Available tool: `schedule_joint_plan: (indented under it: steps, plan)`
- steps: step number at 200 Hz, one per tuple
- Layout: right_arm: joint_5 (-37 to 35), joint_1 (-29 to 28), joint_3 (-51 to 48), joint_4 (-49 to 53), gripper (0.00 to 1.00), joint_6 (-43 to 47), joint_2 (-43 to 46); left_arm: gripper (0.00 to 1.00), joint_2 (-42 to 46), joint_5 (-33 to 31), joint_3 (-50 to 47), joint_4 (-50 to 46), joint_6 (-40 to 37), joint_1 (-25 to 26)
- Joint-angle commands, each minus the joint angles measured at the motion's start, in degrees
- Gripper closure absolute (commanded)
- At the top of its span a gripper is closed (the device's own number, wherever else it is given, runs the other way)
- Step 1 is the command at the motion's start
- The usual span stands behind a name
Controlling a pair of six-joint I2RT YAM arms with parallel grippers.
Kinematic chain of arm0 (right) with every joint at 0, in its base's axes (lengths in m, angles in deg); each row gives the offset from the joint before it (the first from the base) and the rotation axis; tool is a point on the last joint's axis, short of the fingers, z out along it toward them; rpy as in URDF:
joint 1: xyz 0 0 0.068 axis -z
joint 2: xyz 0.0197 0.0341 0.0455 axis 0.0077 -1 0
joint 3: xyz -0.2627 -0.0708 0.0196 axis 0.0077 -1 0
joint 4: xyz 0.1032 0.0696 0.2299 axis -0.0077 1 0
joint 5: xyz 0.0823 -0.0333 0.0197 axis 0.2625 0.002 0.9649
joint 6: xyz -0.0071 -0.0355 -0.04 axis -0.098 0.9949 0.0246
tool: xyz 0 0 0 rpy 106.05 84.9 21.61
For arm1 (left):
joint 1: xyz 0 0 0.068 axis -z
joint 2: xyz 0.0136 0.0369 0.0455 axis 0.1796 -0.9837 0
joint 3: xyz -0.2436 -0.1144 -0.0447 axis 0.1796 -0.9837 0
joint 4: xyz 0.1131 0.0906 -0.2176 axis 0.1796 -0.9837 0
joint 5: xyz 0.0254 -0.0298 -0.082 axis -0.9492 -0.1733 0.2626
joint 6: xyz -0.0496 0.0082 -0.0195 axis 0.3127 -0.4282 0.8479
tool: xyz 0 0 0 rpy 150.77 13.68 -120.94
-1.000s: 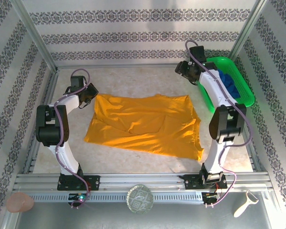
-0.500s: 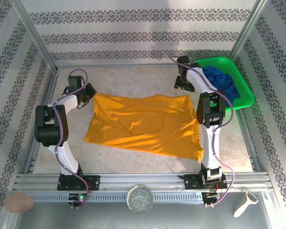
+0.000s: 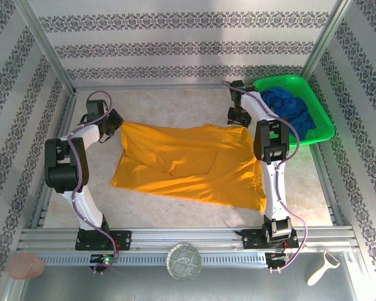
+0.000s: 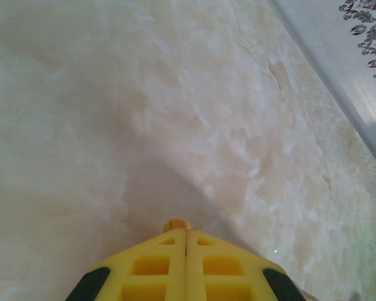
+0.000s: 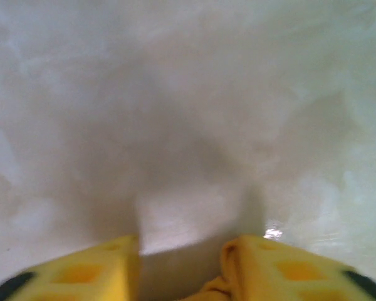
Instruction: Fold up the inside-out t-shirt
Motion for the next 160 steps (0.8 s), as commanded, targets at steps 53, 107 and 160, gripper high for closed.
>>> schedule_joint_plan:
  steps: [53, 107, 160]
  plan:
    - [6.6, 3.0, -9.2, -6.2, 1.00, -1.5, 9.8, 1.00, 0.0, 2.1, 1.8, 0.3, 0.9, -0.8]
    - [10.8, 5.4, -21.3, -16.3, 1.00, -5.2, 23.5, 1.00, 0.6, 4.4, 3.1, 1.3, 1.8, -0.9]
    - [13.6, 5.6, -32.8, -22.4, 1.00, -8.6, 33.9, 1.00, 3.3, 4.3, 1.5, 0.2, 2.0, -0.9]
